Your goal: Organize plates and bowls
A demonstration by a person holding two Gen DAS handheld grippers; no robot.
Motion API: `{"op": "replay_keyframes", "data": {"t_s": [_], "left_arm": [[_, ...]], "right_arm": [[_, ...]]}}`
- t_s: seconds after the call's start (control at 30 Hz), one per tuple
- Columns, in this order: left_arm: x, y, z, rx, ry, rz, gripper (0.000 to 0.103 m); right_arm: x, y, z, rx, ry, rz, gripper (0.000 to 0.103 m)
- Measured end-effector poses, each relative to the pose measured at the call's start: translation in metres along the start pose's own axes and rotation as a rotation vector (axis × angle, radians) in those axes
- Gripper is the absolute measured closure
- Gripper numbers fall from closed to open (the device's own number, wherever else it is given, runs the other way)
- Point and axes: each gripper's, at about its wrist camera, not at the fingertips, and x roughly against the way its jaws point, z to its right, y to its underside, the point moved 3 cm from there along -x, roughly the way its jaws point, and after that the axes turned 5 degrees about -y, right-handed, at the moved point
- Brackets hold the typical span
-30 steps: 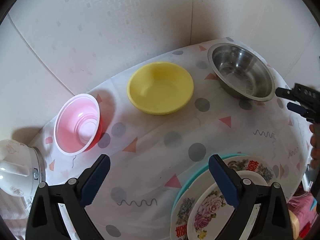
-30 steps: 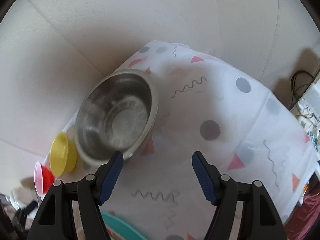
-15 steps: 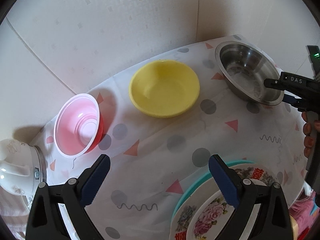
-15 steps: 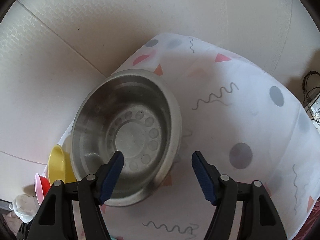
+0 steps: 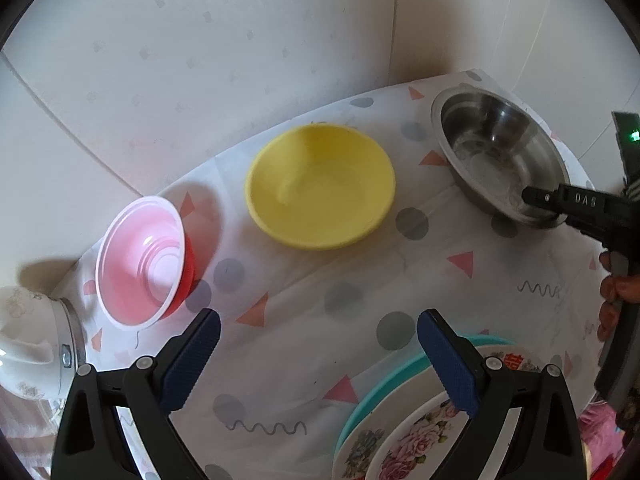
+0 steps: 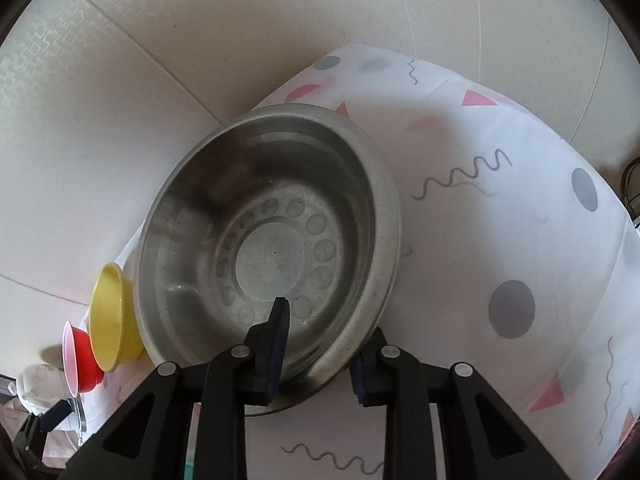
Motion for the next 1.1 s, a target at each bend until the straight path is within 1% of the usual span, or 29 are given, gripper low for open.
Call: {"op": "replay_keyframes", "data": {"t_s": [0.1,0.3,0.4,0.5,0.6,0.73,0.8,1.0,1.1], "left_arm": [[0.001,-0.006,0.004,-0.001,0.02,0.011,0.003],[-0.001,-0.021,0.016,0.008,0.091,0.013,0.003],[0.001,-0.028,0.026,-0.002,0.122,0.036,0.004],[0.003,-0.034,0.037,-0.023,0.147,0.058,0.006],[0.003,-0.045,0.05,-0.046,0.179,0.079,0.007],[-0.002,-0.059,0.064,-0.067,0.19,0.096,0.008],[-0.005,-0.064,0.069,-0.078,0.178,0.098,0.008],[-0.03,-0.078,0.082,-0.084,0.181,0.054,0.008],[-0.034,-0.083,0.09,-0.1,0.184,0.054,0.008]], "right_arm": [[0.003,0.006,0.001,0.005,0.0,0.0,0.076],[-0.002,0.011,0.011,-0.027,-0.005,-0.011,0.076],[0.002,0.016,0.012,-0.013,-0.005,0.0,0.077],[0.0,0.015,0.014,-0.008,-0.002,0.012,0.081],[0.0,0.016,0.016,-0.013,-0.007,0.032,0.085],[-0.001,0.017,0.021,-0.01,-0.017,0.049,0.088],[-0.002,0.016,0.022,-0.009,-0.025,0.051,0.088],[-0.006,0.015,0.025,0.013,-0.031,0.056,0.088],[0.003,0.026,0.027,0.018,-0.04,0.063,0.088]]}}
